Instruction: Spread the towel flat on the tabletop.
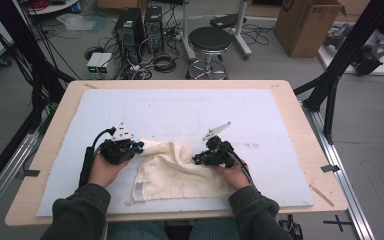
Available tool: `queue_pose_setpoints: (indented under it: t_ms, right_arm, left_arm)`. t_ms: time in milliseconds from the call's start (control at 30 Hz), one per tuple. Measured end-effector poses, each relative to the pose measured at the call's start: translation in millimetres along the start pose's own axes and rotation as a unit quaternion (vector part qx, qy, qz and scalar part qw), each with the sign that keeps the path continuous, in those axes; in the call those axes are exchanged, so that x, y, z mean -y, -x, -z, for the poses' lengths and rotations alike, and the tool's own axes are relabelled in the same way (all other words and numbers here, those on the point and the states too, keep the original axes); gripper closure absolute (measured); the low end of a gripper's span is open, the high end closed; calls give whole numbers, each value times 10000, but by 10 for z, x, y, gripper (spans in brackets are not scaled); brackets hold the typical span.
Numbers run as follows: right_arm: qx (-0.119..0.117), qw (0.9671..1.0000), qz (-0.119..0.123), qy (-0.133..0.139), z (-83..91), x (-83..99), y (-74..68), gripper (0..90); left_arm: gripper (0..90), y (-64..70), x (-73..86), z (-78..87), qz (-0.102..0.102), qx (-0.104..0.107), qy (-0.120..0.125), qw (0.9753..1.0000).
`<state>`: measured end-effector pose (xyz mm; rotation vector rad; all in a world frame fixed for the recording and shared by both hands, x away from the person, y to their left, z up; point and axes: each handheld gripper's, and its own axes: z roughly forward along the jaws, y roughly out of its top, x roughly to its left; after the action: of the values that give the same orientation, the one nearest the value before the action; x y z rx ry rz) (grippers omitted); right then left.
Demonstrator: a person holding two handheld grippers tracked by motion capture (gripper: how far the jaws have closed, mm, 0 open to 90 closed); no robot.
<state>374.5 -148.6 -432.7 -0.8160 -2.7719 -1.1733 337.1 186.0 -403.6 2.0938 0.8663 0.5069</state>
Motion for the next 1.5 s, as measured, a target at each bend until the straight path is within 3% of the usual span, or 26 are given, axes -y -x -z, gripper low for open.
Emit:
queue_pose_setpoints:
  t_ms: [100, 167, 233, 300, 400, 500, 700, 767, 867, 1033, 1267, 1400, 1500]
  right_arm:
    - [378, 9990, 5, 250, 146, -33, -11, 857]
    - [637, 9965, 31, 535, 304, -54, -42, 857]
    - [849, 9929, 202, 808, 473, -67, -127, 857]
    - [894, 9918, 369, 837, 555, -60, -225, 856]
    - [798, 9927, 608, 664, 546, -12, -391, 854]
    - [584, 9933, 940, 336, 422, 109, -584, 852]
    - [-59, 9957, 917, 108, 241, 327, -800, 832]
    - [-132, 9948, 1011, -53, 190, 371, -862, 771]
    - [-268, 9940, 1064, -33, 199, 377, -909, 714]
    - [-456, 9942, 947, 223, 356, 331, -901, 623]
    - [-249, 9946, 836, 559, 583, 138, -748, 599]
    - [-101, 9961, 607, 635, 561, -23, -580, 600]
    - [-128, 9983, 257, 513, 415, -119, -427, 590]
  left_arm:
    - [887, -11, 0, 45, 48, -5, 84, 10000]
    - [888, -12, -2, 78, 96, 4, 180, 9998]
    - [887, 3, 1, 116, 92, 30, 223, 9997]
    - [887, 34, 22, 159, 41, 64, 219, 9997]
    - [887, 91, 95, 227, -38, 80, 176, 9998]
    - [887, 135, 211, 303, 16, 105, 145, 9998]
    - [887, 196, 433, 414, 90, 106, 58, 9999]
    - [887, 215, 495, 424, 88, 90, 39, 9999]
    - [887, 239, 552, 423, 108, 88, 33, 9999]
    - [886, 231, 574, 427, 66, 41, 35, 10000]
    - [886, 208, 595, 441, 87, 13, 50, 9999]
    - [886, 206, 599, 428, 84, 16, 55, 9999]
    - [886, 202, 597, 423, 79, 20, 66, 9999]
